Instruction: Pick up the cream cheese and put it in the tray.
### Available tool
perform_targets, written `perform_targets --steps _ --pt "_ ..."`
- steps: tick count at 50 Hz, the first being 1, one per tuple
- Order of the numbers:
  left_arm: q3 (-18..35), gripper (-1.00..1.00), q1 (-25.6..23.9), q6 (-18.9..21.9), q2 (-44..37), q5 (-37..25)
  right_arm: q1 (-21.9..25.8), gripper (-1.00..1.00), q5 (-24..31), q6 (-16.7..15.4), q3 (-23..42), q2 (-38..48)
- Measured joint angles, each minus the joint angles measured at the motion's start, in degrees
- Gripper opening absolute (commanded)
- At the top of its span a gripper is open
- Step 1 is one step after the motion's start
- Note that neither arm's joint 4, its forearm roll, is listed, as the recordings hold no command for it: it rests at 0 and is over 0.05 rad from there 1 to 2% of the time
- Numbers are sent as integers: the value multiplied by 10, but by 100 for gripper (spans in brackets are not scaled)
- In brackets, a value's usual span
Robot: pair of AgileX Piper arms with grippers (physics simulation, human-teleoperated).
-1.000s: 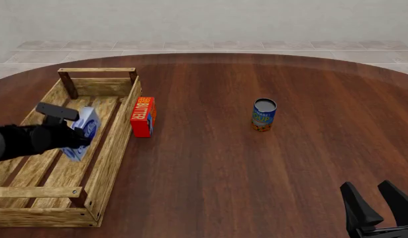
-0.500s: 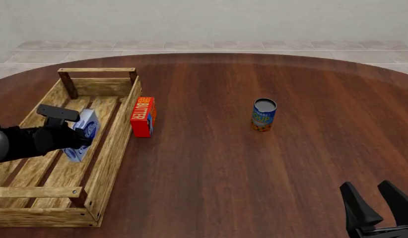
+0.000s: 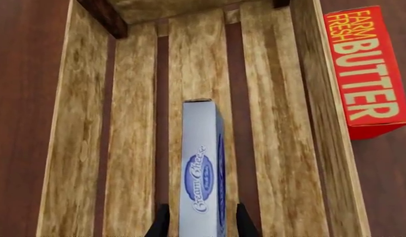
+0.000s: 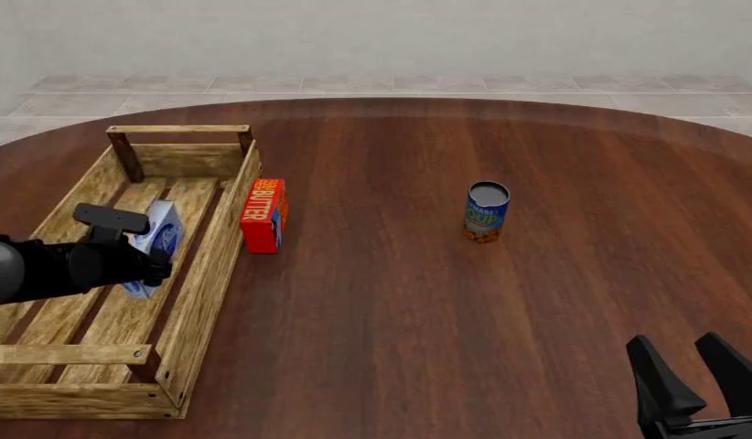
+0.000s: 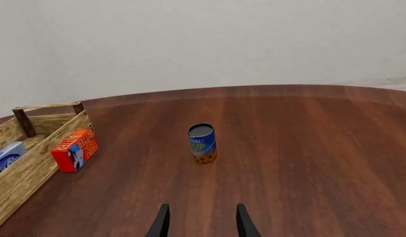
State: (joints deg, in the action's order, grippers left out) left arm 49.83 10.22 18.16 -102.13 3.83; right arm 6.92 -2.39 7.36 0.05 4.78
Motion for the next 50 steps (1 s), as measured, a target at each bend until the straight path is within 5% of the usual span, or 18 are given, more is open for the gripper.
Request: perform_targets --steps 50 --pt "0 100 -14 15 135 -60 2 100 -3 -1 0 6"
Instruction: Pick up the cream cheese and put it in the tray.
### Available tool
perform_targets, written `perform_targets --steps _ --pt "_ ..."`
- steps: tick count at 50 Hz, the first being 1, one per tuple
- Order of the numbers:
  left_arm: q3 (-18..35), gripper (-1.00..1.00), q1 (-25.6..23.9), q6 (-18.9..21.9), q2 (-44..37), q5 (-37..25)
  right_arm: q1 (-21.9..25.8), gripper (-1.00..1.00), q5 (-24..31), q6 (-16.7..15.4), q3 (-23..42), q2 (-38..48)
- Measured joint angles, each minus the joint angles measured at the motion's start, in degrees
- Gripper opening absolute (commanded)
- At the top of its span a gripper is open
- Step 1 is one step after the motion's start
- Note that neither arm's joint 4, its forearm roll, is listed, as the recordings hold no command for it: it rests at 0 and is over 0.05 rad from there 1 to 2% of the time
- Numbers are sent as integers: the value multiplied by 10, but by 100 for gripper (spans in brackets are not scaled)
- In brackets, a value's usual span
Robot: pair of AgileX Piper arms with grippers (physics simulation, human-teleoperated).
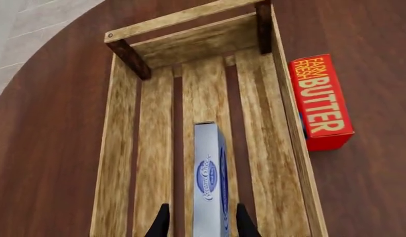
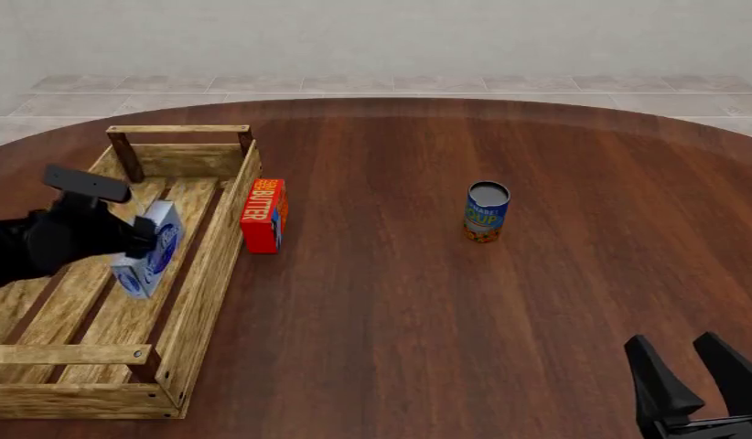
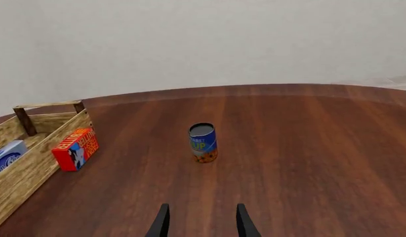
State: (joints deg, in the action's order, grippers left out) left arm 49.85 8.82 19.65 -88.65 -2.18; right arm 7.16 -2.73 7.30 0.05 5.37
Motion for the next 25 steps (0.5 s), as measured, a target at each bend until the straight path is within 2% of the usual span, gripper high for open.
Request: perform_targets --steps 13,25 --pt "-22 100 -8 -23 68 3 -1 100 2 1 0 -3" --pt "-62 100 -27 -60 186 3 -4 100 2 1 0 -4"
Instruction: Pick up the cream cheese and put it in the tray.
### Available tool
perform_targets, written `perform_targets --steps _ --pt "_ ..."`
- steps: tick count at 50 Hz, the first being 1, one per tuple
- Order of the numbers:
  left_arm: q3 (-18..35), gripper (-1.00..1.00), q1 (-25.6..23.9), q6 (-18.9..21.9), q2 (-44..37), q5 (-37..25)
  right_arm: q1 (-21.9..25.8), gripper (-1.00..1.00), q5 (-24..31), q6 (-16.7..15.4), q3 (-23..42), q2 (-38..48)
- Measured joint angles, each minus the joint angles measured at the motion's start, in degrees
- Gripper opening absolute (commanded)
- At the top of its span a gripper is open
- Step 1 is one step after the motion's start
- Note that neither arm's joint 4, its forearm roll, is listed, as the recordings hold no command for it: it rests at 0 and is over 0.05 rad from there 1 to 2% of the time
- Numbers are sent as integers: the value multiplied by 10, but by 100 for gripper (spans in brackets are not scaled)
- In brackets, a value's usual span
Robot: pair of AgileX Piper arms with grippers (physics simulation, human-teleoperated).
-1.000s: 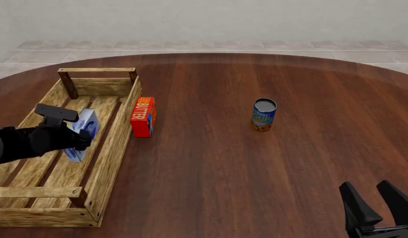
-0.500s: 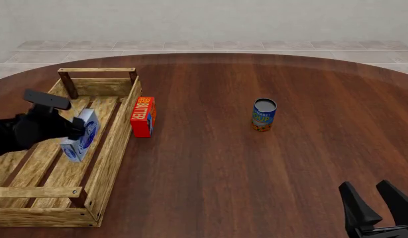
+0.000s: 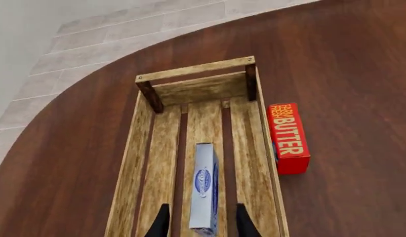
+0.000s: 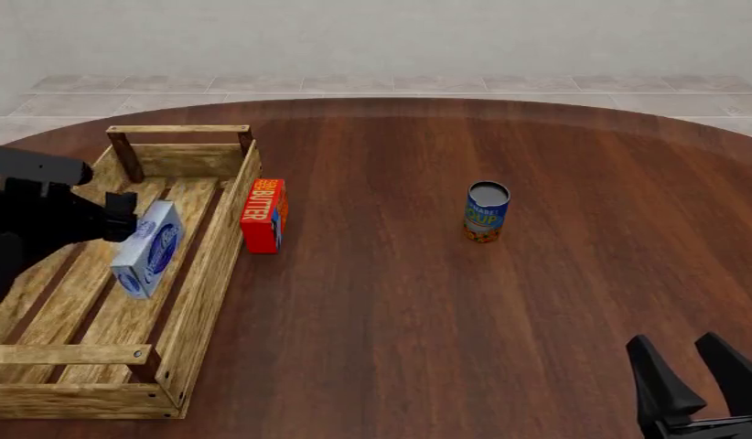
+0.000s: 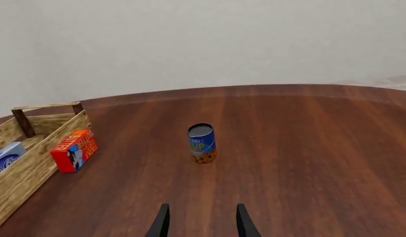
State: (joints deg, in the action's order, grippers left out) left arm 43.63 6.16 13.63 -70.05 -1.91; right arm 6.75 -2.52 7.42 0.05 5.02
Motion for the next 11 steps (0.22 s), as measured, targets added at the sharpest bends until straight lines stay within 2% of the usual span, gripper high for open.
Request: perform_targets --steps 11 --pt "-62 100 -18 -27 125 2 -4 100 -1 0 0 2"
